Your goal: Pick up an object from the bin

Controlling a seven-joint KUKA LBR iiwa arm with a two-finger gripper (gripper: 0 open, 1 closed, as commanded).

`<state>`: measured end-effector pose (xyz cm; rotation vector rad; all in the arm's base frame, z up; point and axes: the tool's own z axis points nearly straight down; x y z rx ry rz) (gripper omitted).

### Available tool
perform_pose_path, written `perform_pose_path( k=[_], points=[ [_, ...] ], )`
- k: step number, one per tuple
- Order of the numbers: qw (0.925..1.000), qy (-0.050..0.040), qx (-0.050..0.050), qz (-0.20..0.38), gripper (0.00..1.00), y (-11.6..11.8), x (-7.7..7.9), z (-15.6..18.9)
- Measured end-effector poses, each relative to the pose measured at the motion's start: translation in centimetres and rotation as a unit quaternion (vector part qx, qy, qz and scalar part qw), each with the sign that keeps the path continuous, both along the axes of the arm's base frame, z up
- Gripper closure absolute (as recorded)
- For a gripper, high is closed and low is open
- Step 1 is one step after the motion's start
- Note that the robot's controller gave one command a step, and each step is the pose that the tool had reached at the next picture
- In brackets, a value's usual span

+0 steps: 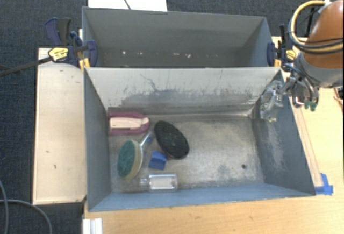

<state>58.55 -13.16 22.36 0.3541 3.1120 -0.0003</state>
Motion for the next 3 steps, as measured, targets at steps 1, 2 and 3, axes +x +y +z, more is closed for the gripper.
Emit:
perform_pose_path(
  k=[1, 2, 3],
  points=[
    [0.9976, 0.0043, 0.001, -0.069, 1.00, 1.9, -0.5, -2.4],
    [0.9979, 0.0062, 0.001, -0.065, 1.00, 2.7, -2.9, -6.2],
    [0.9766, 0.0048, 0.002, -0.215, 1.00, 1.0, -4.6, -7.8]
  ],
)
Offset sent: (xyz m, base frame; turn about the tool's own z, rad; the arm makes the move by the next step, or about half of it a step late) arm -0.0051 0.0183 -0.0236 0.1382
